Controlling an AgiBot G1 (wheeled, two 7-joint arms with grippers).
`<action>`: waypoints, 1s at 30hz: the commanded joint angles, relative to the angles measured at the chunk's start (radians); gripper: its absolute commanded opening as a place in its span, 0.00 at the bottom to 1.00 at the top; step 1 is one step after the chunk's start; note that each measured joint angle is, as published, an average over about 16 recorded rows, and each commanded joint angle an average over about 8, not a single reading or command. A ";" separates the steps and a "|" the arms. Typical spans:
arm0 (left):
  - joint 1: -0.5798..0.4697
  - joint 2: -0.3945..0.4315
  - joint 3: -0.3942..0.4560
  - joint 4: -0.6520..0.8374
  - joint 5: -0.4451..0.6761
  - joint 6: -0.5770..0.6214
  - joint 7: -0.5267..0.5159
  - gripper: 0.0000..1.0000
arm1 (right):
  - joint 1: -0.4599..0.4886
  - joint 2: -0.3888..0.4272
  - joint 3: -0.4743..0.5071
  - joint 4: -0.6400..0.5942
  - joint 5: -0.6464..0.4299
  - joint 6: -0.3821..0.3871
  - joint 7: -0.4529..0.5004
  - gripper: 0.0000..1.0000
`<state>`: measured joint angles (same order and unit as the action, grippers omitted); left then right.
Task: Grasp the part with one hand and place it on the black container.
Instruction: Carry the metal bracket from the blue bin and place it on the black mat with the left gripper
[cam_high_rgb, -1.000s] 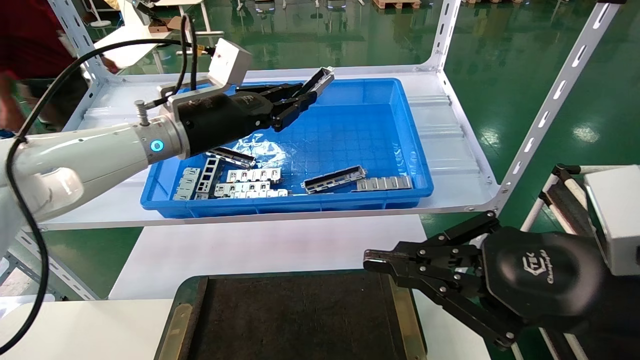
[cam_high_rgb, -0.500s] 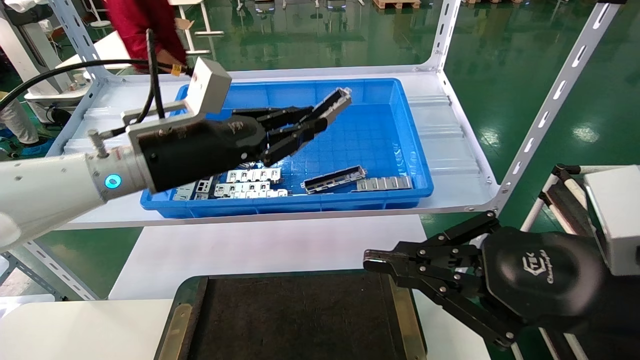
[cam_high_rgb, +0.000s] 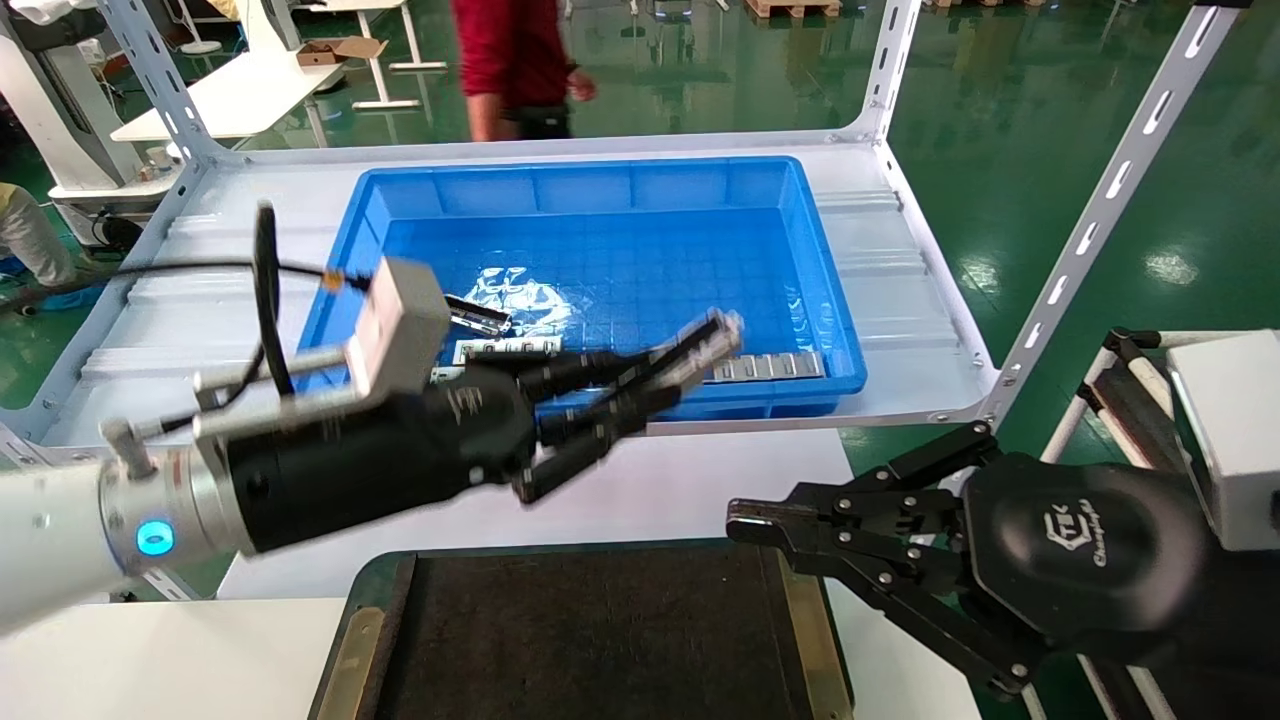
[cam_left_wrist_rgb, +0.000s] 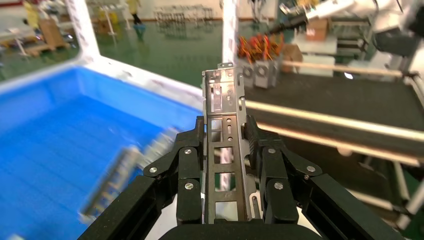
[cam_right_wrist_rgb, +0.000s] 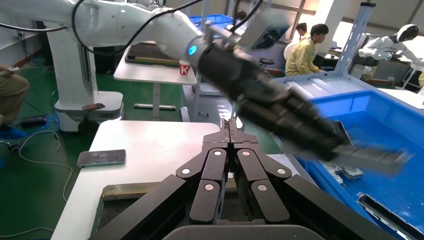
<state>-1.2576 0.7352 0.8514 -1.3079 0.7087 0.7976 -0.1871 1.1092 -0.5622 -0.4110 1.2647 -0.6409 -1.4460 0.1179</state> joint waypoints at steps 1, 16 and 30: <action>0.034 -0.022 0.007 -0.042 -0.001 -0.007 -0.004 0.00 | 0.000 0.000 0.000 0.000 0.000 0.000 0.000 0.00; 0.274 0.010 0.081 -0.049 0.017 -0.138 0.035 0.00 | 0.000 0.000 0.000 0.000 0.000 0.000 0.000 0.00; 0.439 0.138 0.121 -0.038 0.038 -0.471 0.024 0.00 | 0.000 0.000 0.000 0.000 0.000 0.000 0.000 0.00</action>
<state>-0.8229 0.8772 0.9726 -1.3458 0.7459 0.3182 -0.1634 1.1093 -0.5622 -0.4111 1.2647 -0.6408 -1.4459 0.1179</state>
